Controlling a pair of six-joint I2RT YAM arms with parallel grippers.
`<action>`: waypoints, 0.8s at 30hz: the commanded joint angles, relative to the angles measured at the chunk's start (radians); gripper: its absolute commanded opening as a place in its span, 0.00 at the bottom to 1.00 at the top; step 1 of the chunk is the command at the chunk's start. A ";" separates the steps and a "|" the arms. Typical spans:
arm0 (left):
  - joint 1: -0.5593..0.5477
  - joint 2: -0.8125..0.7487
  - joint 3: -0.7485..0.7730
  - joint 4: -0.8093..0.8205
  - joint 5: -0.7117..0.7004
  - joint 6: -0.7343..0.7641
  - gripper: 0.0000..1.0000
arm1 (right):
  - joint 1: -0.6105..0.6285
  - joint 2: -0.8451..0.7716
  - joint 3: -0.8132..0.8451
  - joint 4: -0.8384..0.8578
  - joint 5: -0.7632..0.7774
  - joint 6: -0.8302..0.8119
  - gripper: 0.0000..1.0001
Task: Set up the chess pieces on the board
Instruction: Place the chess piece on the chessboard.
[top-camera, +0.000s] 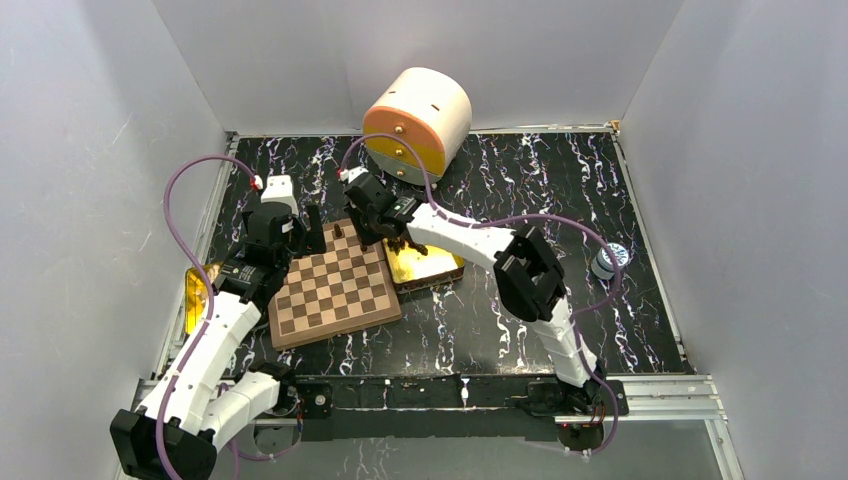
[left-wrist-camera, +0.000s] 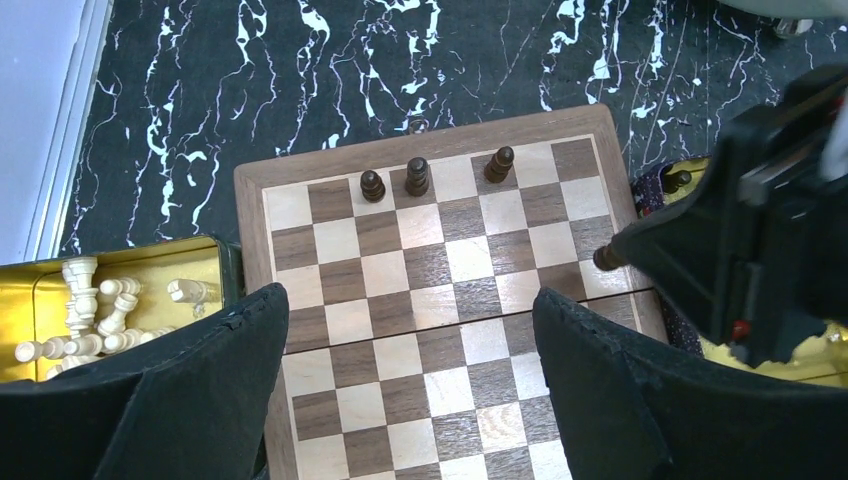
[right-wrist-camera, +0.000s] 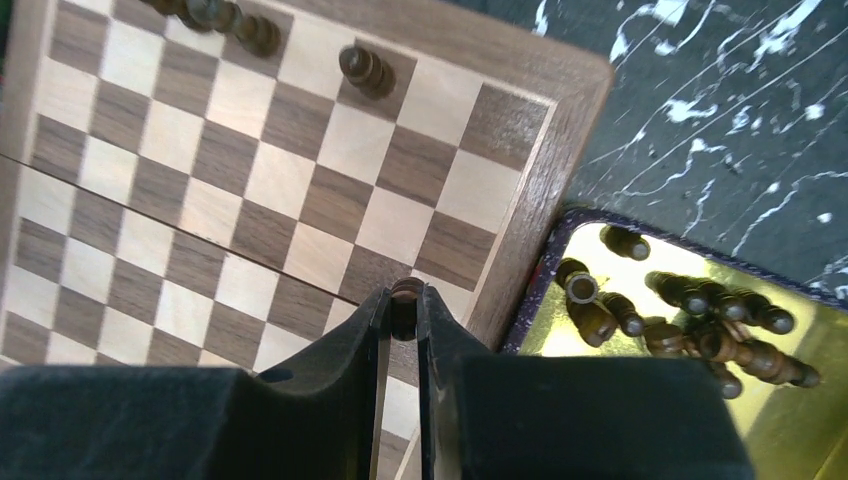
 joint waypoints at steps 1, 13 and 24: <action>0.001 -0.020 -0.010 0.006 -0.042 -0.007 0.88 | 0.020 0.035 0.079 -0.038 0.016 0.001 0.24; 0.003 -0.003 -0.013 0.005 -0.059 -0.005 0.88 | 0.049 0.083 0.081 -0.060 0.030 0.021 0.35; 0.002 0.031 -0.019 0.011 -0.010 -0.007 0.88 | 0.048 -0.073 -0.022 -0.028 0.027 0.007 0.55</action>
